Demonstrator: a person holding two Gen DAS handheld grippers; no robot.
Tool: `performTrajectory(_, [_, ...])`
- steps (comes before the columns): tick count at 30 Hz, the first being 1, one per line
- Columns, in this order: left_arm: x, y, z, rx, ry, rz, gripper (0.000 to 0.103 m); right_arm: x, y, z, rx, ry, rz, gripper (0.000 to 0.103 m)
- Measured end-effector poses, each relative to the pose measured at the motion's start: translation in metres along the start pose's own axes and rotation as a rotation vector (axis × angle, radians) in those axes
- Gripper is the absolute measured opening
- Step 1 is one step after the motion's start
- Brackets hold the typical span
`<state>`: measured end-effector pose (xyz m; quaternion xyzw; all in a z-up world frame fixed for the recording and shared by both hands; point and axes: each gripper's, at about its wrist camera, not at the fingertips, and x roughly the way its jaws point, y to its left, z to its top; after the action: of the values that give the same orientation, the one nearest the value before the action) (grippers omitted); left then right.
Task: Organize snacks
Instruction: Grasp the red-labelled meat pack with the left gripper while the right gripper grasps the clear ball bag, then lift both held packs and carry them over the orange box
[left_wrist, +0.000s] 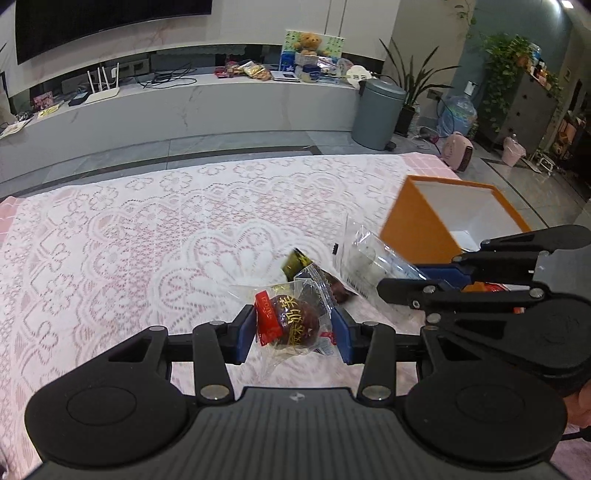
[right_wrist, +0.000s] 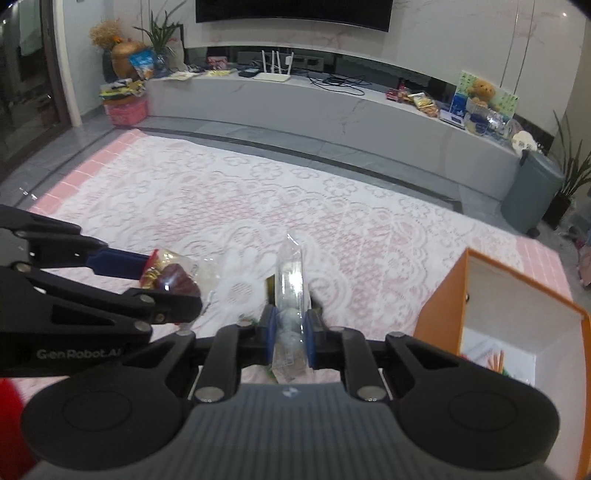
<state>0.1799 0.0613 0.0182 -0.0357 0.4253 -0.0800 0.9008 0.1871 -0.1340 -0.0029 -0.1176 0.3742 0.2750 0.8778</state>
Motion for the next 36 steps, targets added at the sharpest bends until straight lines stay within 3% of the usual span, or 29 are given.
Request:
performTrajectory(6, [-0.025,-0.023,-0.010,0.017,-0.006,-0.052,0.050,-0.049,-0.004,-0.025,0.004,0.000,0.062,0.013])
performTrajectory(13, [-0.034,-0.060,-0.013,0.072,-0.015,-0.106,0.050,-0.100,-0.031,-0.052,0.052,-0.019,0.069,0.013])
performTrajectory(20, [-0.028,-0.103,0.000,0.135,-0.030,-0.181,0.050,-0.124,-0.068,-0.068,0.055,0.000,-0.029,0.013])
performTrajectory(30, [0.019,-0.156,0.036,0.269,-0.016,-0.235,0.050,-0.132,-0.149,-0.077,0.174,-0.003,-0.163,0.013])
performTrajectory(36, [0.069,-0.185,0.044,0.341,0.066,-0.236,0.050,-0.107,-0.181,-0.081,0.201,0.031,-0.178,0.013])
